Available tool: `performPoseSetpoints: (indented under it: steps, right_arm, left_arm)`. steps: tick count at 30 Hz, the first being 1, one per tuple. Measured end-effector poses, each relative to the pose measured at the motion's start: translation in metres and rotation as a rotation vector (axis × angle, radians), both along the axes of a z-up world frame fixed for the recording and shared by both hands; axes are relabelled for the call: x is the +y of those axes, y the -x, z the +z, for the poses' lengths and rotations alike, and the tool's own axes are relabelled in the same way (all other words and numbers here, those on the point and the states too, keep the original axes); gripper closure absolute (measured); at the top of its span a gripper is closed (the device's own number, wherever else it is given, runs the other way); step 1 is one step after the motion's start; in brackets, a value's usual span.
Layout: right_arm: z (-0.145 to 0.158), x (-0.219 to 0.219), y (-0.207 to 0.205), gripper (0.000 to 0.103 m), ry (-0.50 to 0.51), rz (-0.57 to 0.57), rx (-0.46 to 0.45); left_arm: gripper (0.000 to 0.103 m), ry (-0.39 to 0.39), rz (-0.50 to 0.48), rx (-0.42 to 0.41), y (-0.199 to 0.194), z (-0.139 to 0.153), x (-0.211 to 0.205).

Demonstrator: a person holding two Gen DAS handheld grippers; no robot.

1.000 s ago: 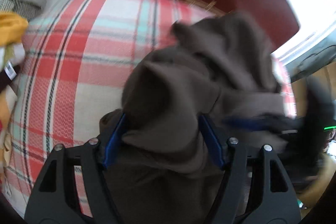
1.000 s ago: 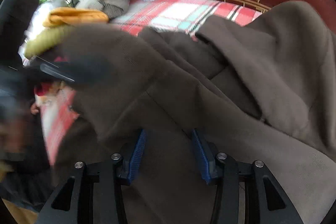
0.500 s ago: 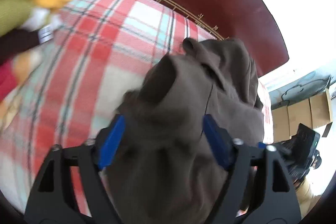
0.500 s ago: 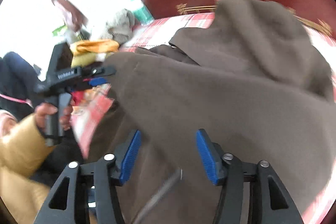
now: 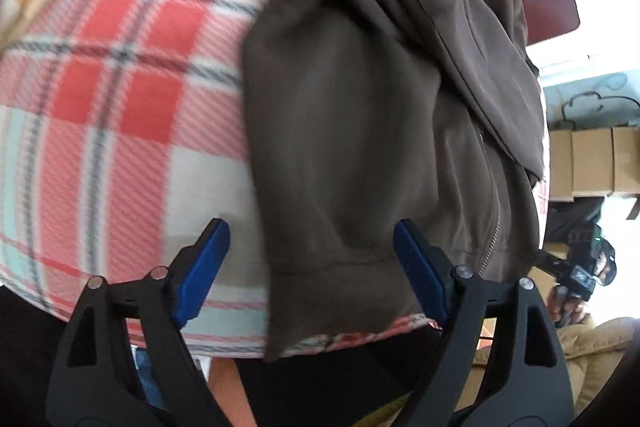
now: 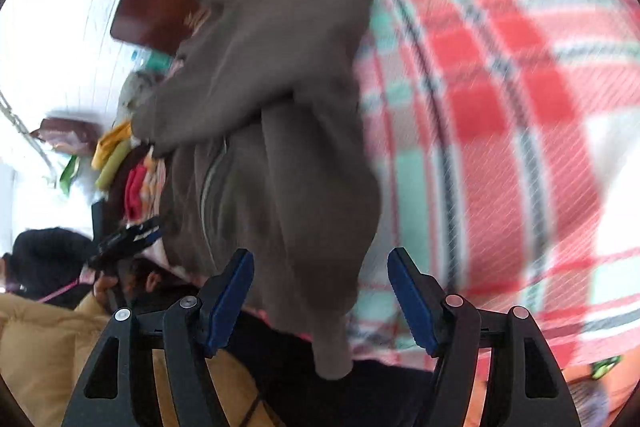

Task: Fold clothes
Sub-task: 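Grasp the brown hoodie hem with both grippers and lift it off the bed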

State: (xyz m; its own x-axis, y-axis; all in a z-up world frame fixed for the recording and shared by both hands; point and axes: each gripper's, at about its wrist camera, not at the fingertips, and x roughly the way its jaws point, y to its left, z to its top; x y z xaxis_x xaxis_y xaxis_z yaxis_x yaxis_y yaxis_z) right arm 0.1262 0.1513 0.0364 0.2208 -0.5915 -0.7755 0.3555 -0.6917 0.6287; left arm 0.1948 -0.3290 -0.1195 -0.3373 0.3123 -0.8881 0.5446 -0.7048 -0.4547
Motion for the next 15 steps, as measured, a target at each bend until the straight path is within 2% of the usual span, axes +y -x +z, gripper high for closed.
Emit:
performPoseSetpoints:
  steps: [1, 2, 6, 7, 8, 9, 10, 11, 15]
  right_arm:
    - [-0.003, -0.003, -0.004, 0.032, 0.008, 0.012, -0.008]
    - [-0.007, -0.006, -0.008, 0.032, 0.016, 0.023, -0.016]
    - [-0.019, -0.018, -0.021, 0.03, 0.054, 0.058, -0.047]
    - [-0.021, -0.023, -0.021, 0.031, 0.07, 0.051, -0.052]
    - [-0.024, -0.027, -0.02, 0.048, 0.078, 0.045, -0.063]
    - [-0.026, -0.03, -0.018, 0.074, 0.082, 0.041, -0.076]
    - [-0.028, -0.032, -0.017, 0.082, 0.078, 0.036, -0.087]
    - [-0.029, -0.032, -0.016, 0.09, 0.078, 0.033, -0.096]
    - [0.0, -0.028, -0.005, 0.094, 0.239, 0.014, -0.139]
  left_arm:
    - [0.006, -0.003, -0.009, 0.005, 0.004, -0.002, 0.004]
    - [0.004, -0.004, -0.017, 0.01, 0.008, -0.003, 0.008]
    - [0.005, 0.008, -0.049, -0.007, 0.018, -0.003, 0.018]
    - [0.015, 0.009, -0.05, -0.015, 0.019, -0.001, 0.018]
    - [0.03, 0.011, -0.051, -0.022, 0.02, 0.0, 0.019]
    - [0.042, 0.013, -0.052, -0.03, 0.021, 0.002, 0.02]
    - [0.071, -0.002, -0.034, -0.043, 0.019, 0.002, 0.014]
    - [0.084, -0.045, -0.004, -0.04, 0.016, 0.004, 0.009]
    - [0.087, -0.212, 0.069, 0.041, 0.015, 0.024, 0.0]
